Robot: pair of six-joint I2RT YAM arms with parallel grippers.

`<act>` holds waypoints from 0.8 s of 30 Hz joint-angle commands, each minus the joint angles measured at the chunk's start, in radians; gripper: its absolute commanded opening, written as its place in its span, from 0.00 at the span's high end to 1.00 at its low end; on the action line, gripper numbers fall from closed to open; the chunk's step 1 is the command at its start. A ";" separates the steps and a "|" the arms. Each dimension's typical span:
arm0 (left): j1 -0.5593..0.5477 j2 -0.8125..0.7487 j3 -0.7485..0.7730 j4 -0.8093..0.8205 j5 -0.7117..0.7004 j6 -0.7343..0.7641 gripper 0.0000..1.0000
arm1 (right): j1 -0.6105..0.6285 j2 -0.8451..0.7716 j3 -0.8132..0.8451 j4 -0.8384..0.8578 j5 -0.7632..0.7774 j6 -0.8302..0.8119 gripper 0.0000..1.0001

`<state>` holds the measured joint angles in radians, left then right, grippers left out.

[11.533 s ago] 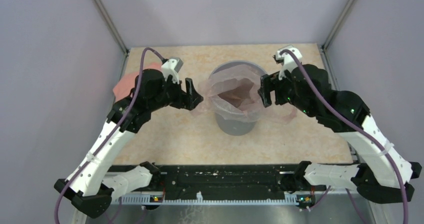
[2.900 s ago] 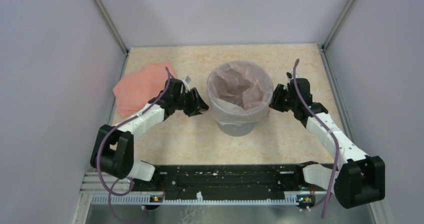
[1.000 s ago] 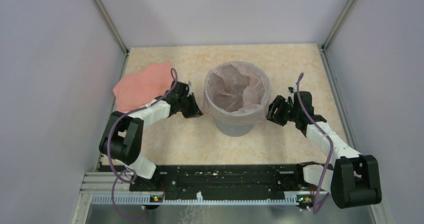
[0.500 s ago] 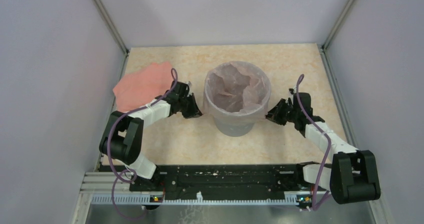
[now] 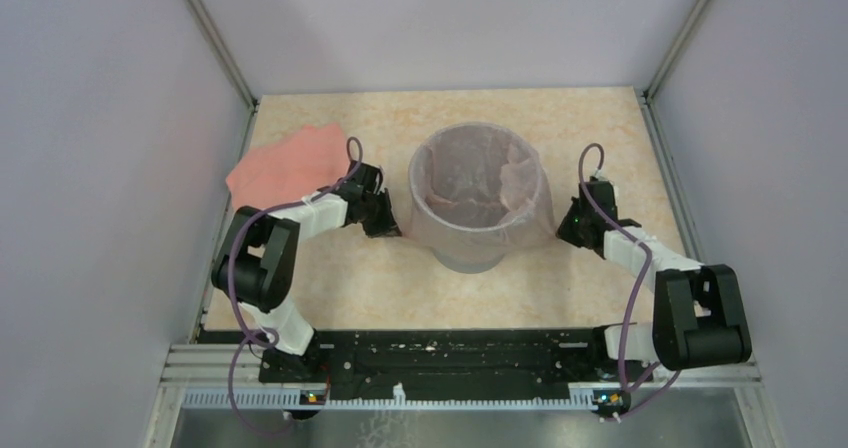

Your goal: Put the trash bags into the trash bin

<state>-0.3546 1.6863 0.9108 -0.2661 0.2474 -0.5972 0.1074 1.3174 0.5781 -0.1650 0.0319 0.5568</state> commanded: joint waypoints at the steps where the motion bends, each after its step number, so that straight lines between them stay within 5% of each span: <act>1: 0.037 0.022 0.031 -0.017 -0.069 0.041 1.00 | -0.039 0.002 0.026 0.017 0.205 -0.056 1.00; 24: 0.134 -0.033 0.038 -0.033 -0.036 0.063 0.99 | -0.008 0.016 0.114 -0.120 0.508 -0.095 1.00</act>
<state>-0.2600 1.6924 0.9279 -0.2665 0.3054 -0.5770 0.0860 1.3369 0.6407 -0.2146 0.2844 0.5255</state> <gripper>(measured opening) 0.006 0.005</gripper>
